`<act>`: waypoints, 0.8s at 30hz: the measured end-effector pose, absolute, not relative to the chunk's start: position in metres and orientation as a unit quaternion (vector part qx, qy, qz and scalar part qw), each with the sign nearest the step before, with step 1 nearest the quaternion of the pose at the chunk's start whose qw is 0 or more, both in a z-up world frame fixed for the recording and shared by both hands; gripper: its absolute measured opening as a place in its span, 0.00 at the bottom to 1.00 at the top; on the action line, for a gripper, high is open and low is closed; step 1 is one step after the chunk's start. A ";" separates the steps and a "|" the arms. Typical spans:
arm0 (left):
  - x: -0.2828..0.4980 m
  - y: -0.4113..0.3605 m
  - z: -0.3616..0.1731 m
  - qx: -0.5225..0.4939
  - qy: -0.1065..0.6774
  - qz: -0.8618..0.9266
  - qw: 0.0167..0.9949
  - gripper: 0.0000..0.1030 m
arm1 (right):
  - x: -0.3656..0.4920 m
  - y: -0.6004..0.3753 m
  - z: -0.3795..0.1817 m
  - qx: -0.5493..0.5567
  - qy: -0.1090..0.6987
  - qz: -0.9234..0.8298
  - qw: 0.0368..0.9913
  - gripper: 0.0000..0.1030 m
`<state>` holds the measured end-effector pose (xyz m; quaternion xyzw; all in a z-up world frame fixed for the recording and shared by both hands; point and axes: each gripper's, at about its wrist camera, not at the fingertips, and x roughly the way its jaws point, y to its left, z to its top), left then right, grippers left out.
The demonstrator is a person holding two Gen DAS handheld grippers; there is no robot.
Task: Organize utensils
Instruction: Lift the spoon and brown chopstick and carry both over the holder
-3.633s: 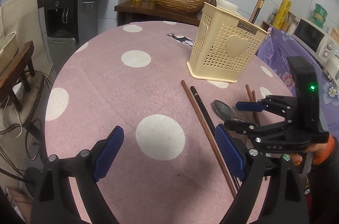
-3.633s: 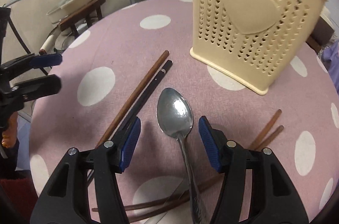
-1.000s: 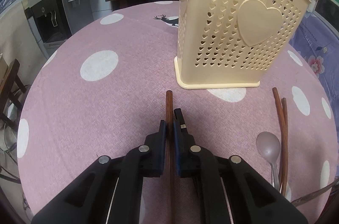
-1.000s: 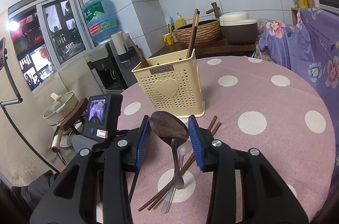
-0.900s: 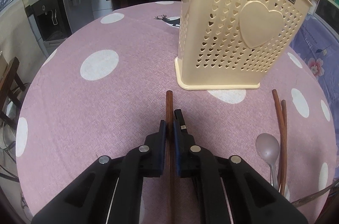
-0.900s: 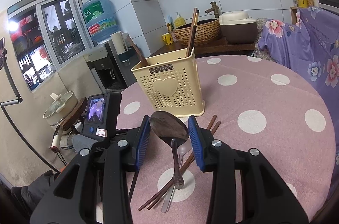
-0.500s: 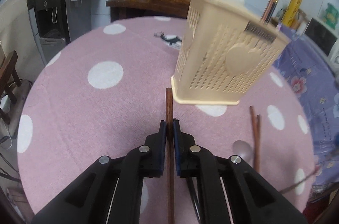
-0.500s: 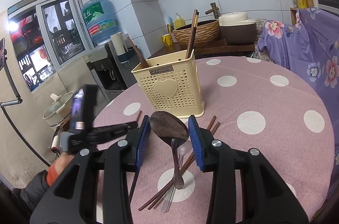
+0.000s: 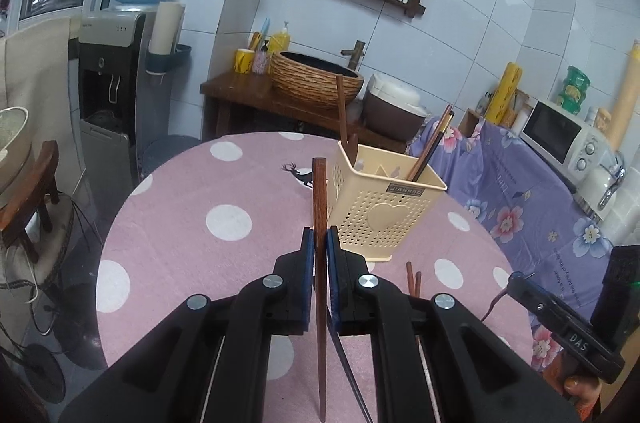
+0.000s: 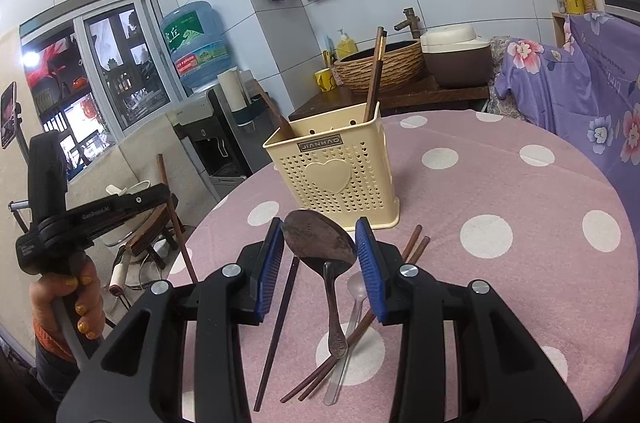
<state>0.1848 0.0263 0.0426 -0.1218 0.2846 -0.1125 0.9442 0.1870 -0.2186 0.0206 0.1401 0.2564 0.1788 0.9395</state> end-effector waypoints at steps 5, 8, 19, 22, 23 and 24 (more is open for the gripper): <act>0.187 0.029 0.046 -0.123 0.276 -0.115 0.946 0.07 | 0.188 -0.212 0.024 0.133 0.255 0.179 0.941 0.37; 0.188 0.028 0.048 -0.122 0.274 -0.119 0.947 0.07 | 0.189 -0.210 0.025 0.129 0.255 0.185 0.940 0.37; 0.215 0.020 0.109 -0.122 0.224 -0.149 0.955 0.07 | 0.221 -0.199 0.071 0.112 0.217 0.192 0.950 0.37; 0.237 0.018 0.140 -0.142 0.200 -0.157 0.957 0.07 | 0.246 -0.199 0.108 0.114 0.191 0.184 0.958 0.36; 0.244 0.017 0.151 -0.146 0.189 -0.157 0.958 0.07 | 0.253 -0.199 0.119 0.114 0.182 0.176 0.961 0.37; 0.253 0.014 0.164 -0.149 0.179 -0.156 0.960 0.07 | 0.261 -0.200 0.132 0.116 0.172 0.171 0.963 0.36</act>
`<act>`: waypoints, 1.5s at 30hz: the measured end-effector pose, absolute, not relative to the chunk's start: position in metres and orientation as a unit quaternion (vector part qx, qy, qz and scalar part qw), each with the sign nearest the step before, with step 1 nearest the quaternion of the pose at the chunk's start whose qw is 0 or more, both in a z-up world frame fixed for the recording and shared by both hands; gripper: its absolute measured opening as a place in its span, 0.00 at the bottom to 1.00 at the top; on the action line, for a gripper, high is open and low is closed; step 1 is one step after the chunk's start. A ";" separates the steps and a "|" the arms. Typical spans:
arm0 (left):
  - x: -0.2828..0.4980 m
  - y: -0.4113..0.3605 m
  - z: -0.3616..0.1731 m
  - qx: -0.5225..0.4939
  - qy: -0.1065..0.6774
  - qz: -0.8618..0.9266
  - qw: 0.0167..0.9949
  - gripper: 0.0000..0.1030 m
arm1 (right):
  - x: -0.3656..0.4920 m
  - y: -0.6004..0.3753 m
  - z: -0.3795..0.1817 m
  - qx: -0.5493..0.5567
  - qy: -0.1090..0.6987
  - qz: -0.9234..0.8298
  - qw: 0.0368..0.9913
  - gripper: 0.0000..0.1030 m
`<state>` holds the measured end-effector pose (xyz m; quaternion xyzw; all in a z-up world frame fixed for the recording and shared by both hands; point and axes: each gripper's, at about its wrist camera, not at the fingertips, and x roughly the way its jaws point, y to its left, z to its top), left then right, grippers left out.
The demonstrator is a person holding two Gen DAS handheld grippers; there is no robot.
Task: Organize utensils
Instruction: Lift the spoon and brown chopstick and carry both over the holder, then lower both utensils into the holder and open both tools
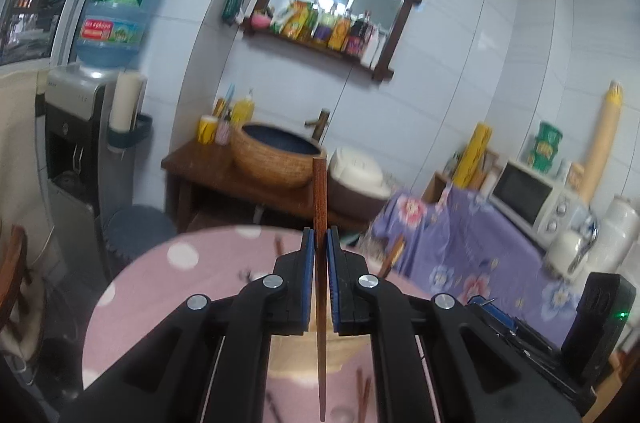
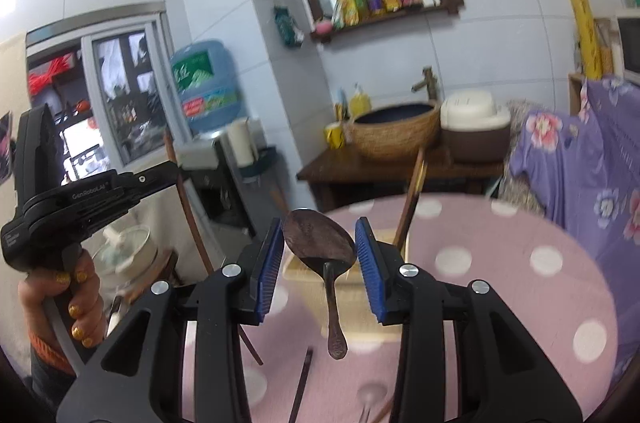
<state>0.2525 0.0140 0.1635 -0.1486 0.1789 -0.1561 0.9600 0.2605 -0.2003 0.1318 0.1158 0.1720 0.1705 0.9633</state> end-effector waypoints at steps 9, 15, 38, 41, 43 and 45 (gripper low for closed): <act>0.315 -0.023 0.176 -0.140 0.134 -0.101 0.976 0.07 | 0.332 -0.194 0.158 0.100 0.146 0.102 0.979 0.37; 0.327 -0.030 0.118 -0.137 0.176 -0.093 0.970 0.07 | 0.354 -0.191 0.105 0.094 0.180 0.080 0.976 0.37; 0.315 -0.044 0.057 -0.104 0.232 -0.108 0.961 0.07 | 0.354 -0.179 0.035 0.081 0.218 0.077 0.969 0.47; 0.304 -0.041 0.057 -0.100 0.235 -0.117 0.960 0.12 | 0.341 -0.179 0.040 0.074 0.208 0.081 0.972 0.48; 0.293 -0.038 0.055 -0.101 0.242 -0.124 0.957 0.31 | 0.329 -0.180 0.044 0.065 0.199 0.076 0.975 0.48; 0.277 -0.032 0.052 -0.103 0.244 -0.130 0.956 0.54 | 0.315 -0.182 0.045 0.049 0.197 0.069 0.977 0.48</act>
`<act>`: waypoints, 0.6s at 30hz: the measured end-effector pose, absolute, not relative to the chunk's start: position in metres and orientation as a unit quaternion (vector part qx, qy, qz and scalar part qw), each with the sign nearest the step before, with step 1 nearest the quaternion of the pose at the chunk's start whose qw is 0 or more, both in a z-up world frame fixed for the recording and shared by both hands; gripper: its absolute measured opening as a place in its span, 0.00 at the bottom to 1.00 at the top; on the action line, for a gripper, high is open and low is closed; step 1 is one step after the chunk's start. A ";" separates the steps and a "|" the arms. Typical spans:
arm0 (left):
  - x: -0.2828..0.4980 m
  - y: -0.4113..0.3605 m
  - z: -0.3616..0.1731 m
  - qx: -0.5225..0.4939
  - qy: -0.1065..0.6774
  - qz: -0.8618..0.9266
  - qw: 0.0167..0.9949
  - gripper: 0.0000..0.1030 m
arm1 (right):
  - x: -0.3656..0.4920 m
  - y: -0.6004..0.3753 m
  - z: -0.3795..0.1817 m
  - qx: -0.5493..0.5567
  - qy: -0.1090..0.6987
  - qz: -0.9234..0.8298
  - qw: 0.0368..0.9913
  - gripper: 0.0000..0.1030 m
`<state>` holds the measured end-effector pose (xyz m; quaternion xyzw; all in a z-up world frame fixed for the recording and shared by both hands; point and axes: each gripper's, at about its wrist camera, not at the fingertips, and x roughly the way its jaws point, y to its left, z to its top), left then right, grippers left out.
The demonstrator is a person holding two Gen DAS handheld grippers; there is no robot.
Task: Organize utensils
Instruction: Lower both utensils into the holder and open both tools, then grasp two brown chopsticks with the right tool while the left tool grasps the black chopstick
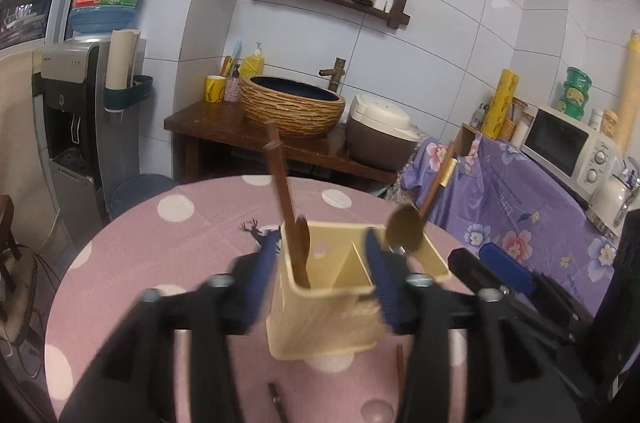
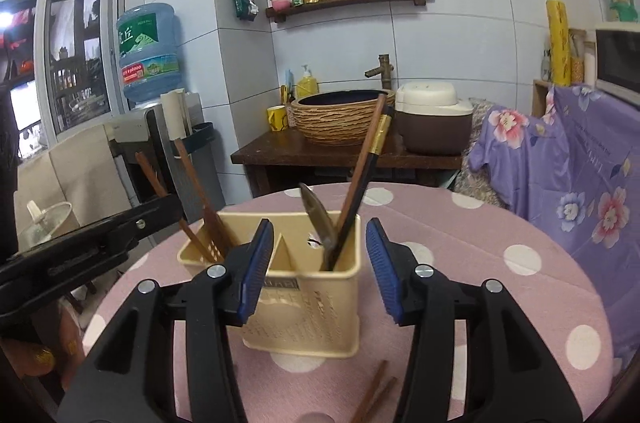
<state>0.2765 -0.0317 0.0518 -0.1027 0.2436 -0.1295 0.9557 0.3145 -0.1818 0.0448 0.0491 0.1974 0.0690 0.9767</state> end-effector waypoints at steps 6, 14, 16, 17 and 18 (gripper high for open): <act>0.229 -0.019 0.018 -0.089 0.281 -0.123 0.948 0.54 | 0.289 -0.204 0.011 0.069 0.278 0.030 0.958 0.45; 0.206 -0.014 -0.041 -0.091 0.351 -0.112 0.925 0.54 | 0.310 -0.206 -0.058 0.091 0.395 0.036 0.913 0.24; 0.204 -0.014 -0.046 -0.089 0.358 -0.117 0.922 0.54 | 0.319 -0.206 -0.063 0.095 0.404 0.042 0.909 0.23; 0.203 -0.014 -0.047 -0.088 0.359 -0.119 0.921 0.54 | 0.324 -0.206 -0.066 0.101 0.412 0.043 0.904 0.23; 0.201 -0.014 -0.048 -0.088 0.360 -0.120 0.921 0.54 | 0.328 -0.206 -0.070 0.104 0.421 0.040 0.900 0.23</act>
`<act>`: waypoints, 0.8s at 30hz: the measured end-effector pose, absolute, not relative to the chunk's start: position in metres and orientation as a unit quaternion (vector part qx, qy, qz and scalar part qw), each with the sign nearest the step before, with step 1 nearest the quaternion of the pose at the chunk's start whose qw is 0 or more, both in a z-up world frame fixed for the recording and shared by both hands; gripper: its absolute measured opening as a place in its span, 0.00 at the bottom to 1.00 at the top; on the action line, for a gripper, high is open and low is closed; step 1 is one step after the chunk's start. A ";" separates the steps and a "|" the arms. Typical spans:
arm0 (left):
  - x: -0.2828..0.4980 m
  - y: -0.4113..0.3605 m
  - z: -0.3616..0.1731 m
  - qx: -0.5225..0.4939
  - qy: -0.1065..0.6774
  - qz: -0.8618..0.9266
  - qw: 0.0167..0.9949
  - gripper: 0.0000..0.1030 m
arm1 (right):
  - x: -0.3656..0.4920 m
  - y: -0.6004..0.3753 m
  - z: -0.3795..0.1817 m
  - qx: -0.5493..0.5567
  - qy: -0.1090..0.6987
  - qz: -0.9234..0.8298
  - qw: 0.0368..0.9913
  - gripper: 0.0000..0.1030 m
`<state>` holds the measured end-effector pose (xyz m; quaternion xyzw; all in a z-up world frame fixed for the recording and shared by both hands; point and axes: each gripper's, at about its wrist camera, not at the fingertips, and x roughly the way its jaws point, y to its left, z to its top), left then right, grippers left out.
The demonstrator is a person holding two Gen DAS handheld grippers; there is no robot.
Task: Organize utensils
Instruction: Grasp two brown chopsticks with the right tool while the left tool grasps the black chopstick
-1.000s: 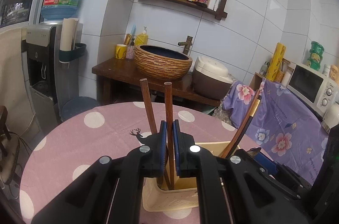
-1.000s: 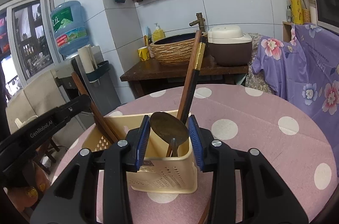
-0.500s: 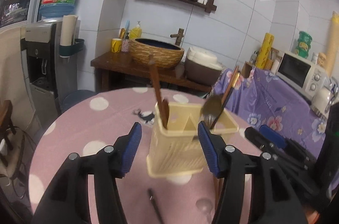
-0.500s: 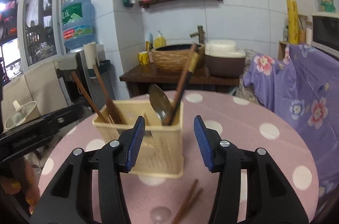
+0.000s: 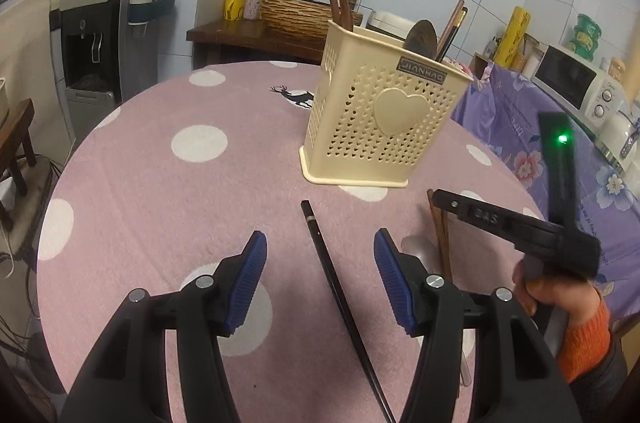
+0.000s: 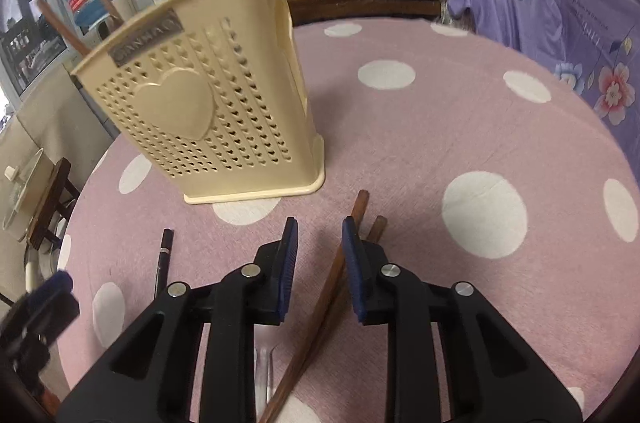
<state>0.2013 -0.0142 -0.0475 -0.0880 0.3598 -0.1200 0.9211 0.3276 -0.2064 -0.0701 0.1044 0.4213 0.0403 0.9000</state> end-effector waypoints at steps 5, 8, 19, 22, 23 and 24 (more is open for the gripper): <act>0.197 -0.016 -0.046 -0.089 0.355 -0.127 0.922 0.54 | 0.330 -0.200 -0.085 0.096 0.444 0.019 0.891 0.22; 0.196 -0.017 -0.047 -0.092 0.355 -0.131 0.921 0.54 | 0.331 -0.200 -0.089 0.102 0.452 0.013 0.886 0.22; 0.213 -0.023 -0.065 -0.069 0.399 -0.103 0.909 0.53 | 0.357 -0.189 -0.094 0.076 0.458 -0.050 0.884 0.13; 0.223 -0.036 -0.071 -0.044 0.412 -0.096 0.905 0.52 | 0.357 -0.190 -0.094 0.084 0.458 -0.053 0.884 0.10; 0.226 -0.040 -0.073 -0.040 0.415 -0.094 0.904 0.51 | 0.357 -0.192 -0.094 0.090 0.458 -0.050 0.883 0.10; 0.232 -0.043 -0.077 -0.039 0.424 -0.092 0.900 0.47 | 0.357 -0.194 -0.094 0.097 0.459 -0.048 0.882 0.09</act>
